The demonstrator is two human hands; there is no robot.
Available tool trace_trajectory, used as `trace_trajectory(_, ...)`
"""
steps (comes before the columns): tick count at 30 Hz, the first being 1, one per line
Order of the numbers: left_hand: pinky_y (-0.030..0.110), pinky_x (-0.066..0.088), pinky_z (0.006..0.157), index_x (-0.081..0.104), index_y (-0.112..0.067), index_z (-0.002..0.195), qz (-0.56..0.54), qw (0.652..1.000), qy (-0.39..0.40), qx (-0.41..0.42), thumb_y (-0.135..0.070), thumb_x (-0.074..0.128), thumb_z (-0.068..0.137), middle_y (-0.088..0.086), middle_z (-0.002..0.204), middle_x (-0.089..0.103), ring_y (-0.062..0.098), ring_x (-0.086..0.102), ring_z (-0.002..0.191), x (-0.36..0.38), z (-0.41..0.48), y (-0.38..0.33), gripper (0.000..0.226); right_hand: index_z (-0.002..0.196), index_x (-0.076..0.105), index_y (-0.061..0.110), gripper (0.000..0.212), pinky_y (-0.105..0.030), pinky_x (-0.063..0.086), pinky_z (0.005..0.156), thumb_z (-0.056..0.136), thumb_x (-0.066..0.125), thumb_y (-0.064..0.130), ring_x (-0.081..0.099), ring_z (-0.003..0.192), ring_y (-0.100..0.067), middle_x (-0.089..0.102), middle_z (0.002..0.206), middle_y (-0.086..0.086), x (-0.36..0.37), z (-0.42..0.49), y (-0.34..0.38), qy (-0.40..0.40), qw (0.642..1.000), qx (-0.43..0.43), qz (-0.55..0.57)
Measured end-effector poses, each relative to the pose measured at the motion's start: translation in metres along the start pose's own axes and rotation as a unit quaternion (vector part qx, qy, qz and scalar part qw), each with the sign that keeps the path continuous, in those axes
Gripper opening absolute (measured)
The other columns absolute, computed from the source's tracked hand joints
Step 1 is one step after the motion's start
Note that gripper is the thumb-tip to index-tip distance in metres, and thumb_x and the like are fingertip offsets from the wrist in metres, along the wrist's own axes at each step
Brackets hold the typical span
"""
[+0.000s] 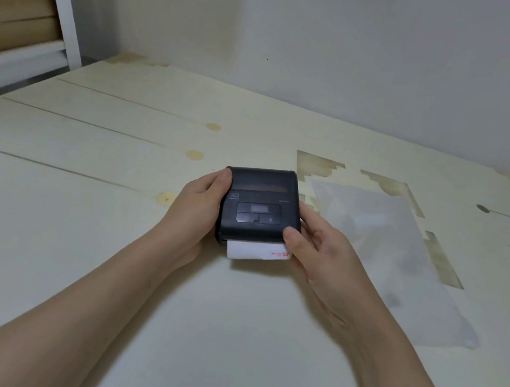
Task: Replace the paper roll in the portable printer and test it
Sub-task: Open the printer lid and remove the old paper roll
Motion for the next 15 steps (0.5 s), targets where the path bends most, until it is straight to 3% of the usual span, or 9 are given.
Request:
trace_trajectory(3,0.041,0.055,0.094,0.069,-0.016,0.113,0.005,1.0,-0.016,0.004,-0.036,0.042,0.103,0.004,0.111,0.075,0.024,0.07,0.106,-0.001,0.003,-0.001,0.035,0.128,0.056,0.031,0.039,-0.02,0.046,0.1,0.102,0.044,0.005,0.061,0.118,-0.002,0.069,0.124,0.011,0.002,0.0,-0.002,-0.016,1.0,-0.007,-0.02)
trace_trajectory(8,0.047,0.055,0.094,0.068,-0.016,0.114,0.003,1.0,-0.017,0.009,-0.04,0.043,0.102,0.007,0.11,0.075,0.026,0.07,0.104,0.005,0.003,-0.005,0.036,0.135,0.054,0.031,0.039,-0.023,0.044,0.105,0.102,0.046,0.011,0.06,0.118,0.001,0.068,0.125,0.015,-0.008,-0.001,0.002,-0.059,0.997,-0.027,-0.039)
trace_trajectory(12,0.042,0.054,0.095,0.066,-0.025,0.12,0.046,0.996,-0.047,0.064,-0.041,0.049,0.098,-0.005,0.117,0.071,0.017,0.067,0.11,0.0,0.003,-0.017,0.031,0.138,0.054,0.026,0.045,-0.032,0.044,0.108,0.1,0.047,0.004,0.062,0.12,-0.005,0.07,0.125,0.01,-0.004,0.001,-0.006,-0.061,0.998,0.004,-0.005)
trace_trajectory(15,0.04,0.052,0.098,0.068,-0.032,0.113,0.083,0.991,-0.062,0.086,-0.041,0.05,0.097,-0.011,0.115,0.07,0.012,0.065,0.111,-0.01,0.004,-0.022,0.025,0.131,0.062,0.028,0.041,-0.027,0.048,0.103,0.097,0.053,0.005,0.066,0.111,-0.003,0.074,0.114,0.012,-0.001,0.002,-0.007,-0.081,0.996,0.014,-0.018)
Point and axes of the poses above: each hand's wrist, its own z-axis towards the middle knuckle, its own x-axis out of the palm, y = z × x, the point moved 6 cm from there along z, towards the middle knuckle
